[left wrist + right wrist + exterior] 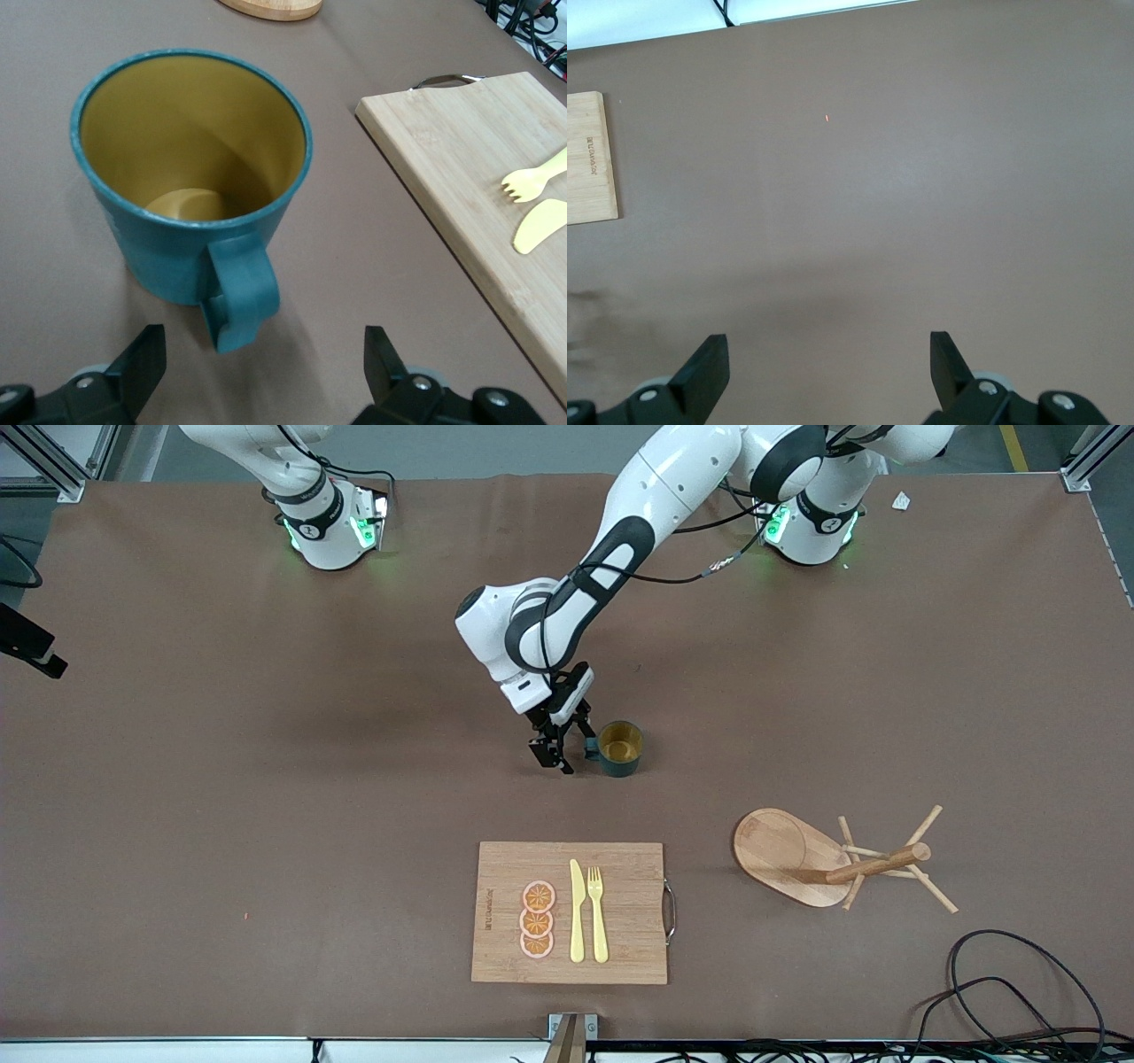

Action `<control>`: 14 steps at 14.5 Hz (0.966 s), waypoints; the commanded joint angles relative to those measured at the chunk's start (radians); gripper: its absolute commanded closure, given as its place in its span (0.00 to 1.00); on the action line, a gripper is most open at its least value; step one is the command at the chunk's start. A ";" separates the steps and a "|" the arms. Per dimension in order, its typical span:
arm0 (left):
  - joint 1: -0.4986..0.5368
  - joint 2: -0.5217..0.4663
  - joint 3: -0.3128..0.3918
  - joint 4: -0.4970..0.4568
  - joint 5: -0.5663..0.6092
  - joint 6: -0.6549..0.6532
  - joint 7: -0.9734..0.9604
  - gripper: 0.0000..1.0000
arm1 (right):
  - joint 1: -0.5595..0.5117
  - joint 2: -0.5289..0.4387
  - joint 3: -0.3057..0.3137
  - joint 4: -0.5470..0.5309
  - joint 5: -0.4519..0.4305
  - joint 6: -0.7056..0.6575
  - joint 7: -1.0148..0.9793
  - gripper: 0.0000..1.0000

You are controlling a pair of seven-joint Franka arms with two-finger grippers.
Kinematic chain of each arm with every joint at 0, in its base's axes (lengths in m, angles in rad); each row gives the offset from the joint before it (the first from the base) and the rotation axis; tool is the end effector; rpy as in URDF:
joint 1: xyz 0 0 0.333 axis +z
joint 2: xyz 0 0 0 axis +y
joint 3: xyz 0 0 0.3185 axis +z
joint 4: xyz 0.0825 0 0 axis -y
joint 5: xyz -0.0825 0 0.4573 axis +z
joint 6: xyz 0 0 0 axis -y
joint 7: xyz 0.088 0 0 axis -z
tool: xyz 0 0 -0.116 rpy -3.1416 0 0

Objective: Pass cup and hang on rack
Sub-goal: 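Lower the left gripper onto the mug handle and close it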

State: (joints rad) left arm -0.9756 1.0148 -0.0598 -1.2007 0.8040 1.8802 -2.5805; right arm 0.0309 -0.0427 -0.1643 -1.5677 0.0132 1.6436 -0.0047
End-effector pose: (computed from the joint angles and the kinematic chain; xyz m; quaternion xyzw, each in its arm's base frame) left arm 0.4630 -0.6416 0.1020 -0.7767 -0.5190 -0.3493 0.0731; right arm 0.6175 -0.0836 0.6530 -0.9961 0.0644 -0.0595 0.0060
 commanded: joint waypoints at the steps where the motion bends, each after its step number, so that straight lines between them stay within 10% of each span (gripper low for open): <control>1: -0.014 0.016 0.015 0.038 -0.055 -0.026 0.011 0.07 | 0.001 0.004 0.005 0.014 -0.015 -0.013 -0.005 0.00; 14: -0.015 0.010 0.025 0.020 -0.177 -0.096 0.011 0.23 | 0.006 0.004 0.005 0.014 -0.015 -0.013 -0.005 0.00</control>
State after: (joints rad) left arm -0.9759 1.0158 -0.0465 -1.1934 0.6527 1.8024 -2.5805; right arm 0.0326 -0.0427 -0.1604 -1.5677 0.0132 1.6426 -0.0047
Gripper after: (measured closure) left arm 0.137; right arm 0.000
